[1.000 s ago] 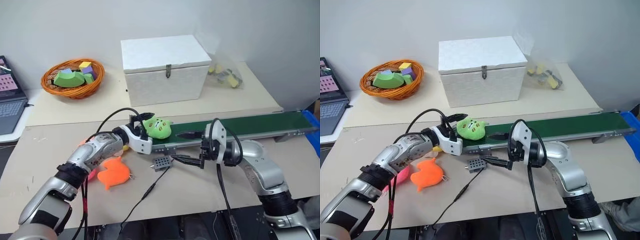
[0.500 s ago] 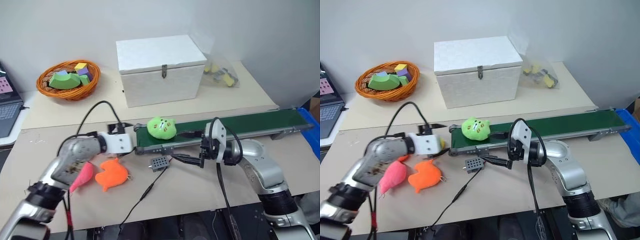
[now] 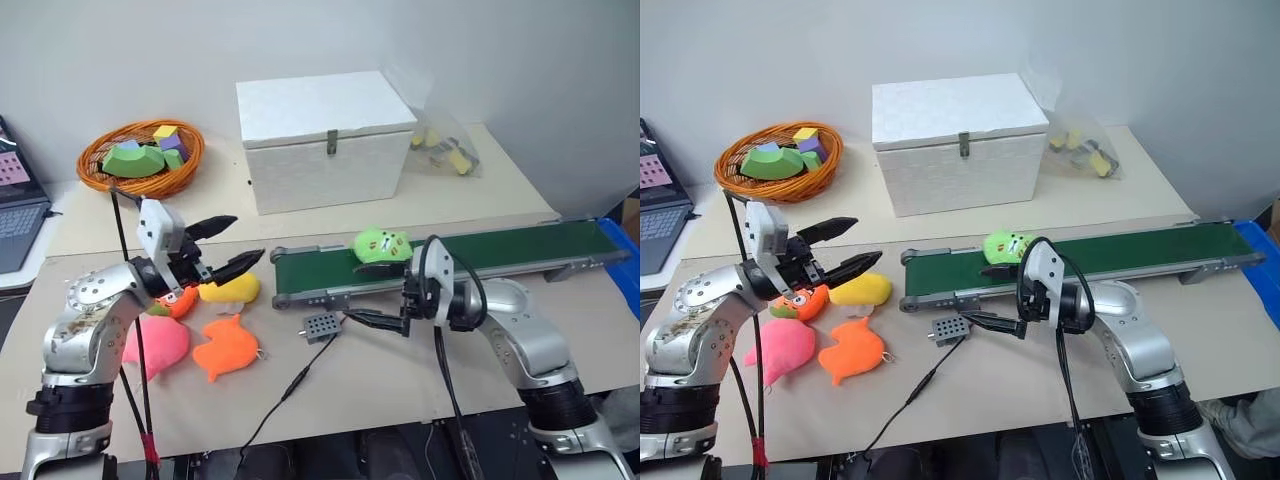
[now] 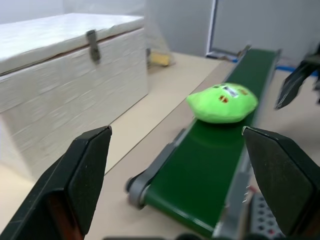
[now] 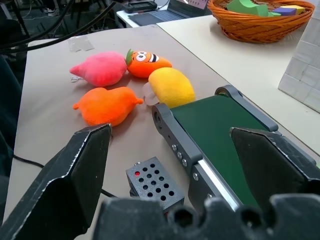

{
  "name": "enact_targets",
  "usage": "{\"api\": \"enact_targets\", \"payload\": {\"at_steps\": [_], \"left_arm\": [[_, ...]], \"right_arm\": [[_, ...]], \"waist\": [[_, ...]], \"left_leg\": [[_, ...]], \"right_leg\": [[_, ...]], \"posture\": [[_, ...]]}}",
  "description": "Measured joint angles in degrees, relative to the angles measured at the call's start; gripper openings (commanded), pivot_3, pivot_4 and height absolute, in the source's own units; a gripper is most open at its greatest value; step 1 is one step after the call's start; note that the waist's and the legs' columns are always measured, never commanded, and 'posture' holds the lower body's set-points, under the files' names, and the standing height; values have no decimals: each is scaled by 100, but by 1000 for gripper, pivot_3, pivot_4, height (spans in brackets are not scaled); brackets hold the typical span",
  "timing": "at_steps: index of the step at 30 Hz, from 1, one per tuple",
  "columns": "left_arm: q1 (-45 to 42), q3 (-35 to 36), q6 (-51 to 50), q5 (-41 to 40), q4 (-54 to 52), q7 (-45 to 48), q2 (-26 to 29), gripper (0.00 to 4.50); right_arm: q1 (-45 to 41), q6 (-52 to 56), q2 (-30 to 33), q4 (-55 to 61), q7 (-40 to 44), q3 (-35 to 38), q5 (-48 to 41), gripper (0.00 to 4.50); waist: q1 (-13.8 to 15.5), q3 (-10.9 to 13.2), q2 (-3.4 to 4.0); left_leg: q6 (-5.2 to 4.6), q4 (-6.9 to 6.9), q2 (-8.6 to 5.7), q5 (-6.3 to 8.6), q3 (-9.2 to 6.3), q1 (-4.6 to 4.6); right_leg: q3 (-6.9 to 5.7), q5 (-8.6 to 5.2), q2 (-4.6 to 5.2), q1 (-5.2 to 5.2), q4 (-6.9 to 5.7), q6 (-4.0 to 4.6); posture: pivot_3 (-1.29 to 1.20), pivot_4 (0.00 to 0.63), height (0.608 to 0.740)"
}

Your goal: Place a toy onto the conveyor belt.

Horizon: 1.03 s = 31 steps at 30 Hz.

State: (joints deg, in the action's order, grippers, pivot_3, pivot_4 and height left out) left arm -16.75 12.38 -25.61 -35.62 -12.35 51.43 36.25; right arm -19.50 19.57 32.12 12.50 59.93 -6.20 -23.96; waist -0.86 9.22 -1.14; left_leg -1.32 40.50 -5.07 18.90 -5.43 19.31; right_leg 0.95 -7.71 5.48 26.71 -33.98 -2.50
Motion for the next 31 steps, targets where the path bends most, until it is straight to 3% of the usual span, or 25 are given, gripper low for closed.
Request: {"api": "enact_targets", "payload": {"at_steps": [11, 31], "left_arm": [[294, -221, -815, -585, -718, 372, 347, 4480], [626, -765, -710, -227, -813, 599, 469, 4480]], "right_arm": [[0, 88, 20, -60, 40, 7, -4, 4500], [-2, 105, 62, -63, 122, 11, -2, 4500]], "waist": [[7, 0, 0], [12, 0, 0]], "left_leg": [[0, 1, 0, 0, 0, -10], [0, 1, 0, 0, 0, -13]], "right_leg": [[1, 0, -2, -13, 1, 1], [3, -1, 0, -15, 4, 2]], "posture": [[0, 150, 740], [0, 150, 740]]}}
